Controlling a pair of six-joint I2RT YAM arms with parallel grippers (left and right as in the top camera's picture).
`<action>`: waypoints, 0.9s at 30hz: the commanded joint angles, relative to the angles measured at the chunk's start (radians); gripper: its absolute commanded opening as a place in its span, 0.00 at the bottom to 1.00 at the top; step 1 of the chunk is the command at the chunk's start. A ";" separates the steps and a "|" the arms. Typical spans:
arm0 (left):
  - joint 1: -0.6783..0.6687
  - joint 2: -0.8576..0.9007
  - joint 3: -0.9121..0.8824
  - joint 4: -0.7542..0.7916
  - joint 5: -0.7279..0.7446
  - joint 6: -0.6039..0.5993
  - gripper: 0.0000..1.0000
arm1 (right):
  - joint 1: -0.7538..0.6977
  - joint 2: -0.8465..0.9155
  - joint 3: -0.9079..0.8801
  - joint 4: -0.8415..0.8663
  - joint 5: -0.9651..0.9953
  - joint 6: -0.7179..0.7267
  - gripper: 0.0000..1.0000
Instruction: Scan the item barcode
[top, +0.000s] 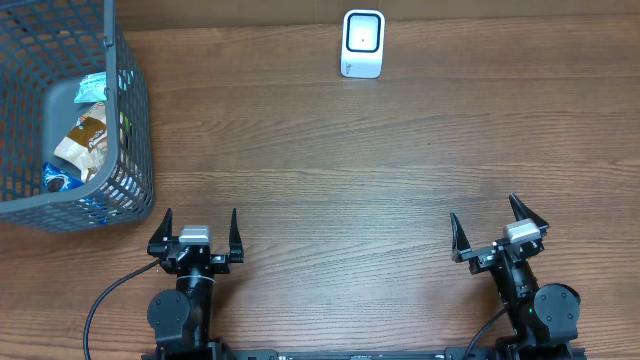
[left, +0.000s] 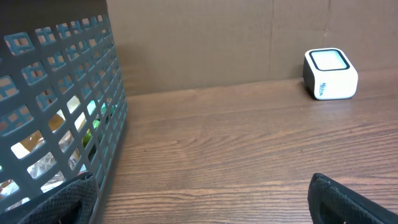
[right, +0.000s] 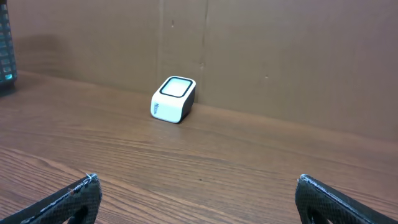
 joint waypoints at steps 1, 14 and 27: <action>0.010 -0.011 -0.005 0.001 0.018 0.022 1.00 | -0.006 -0.012 -0.010 0.006 -0.002 -0.001 1.00; 0.010 -0.011 -0.005 0.016 -0.105 -0.053 1.00 | -0.006 -0.012 -0.010 0.007 -0.007 0.000 1.00; 0.010 0.082 0.183 -0.113 -0.053 -0.156 1.00 | -0.006 -0.012 0.019 0.048 -0.006 0.049 1.00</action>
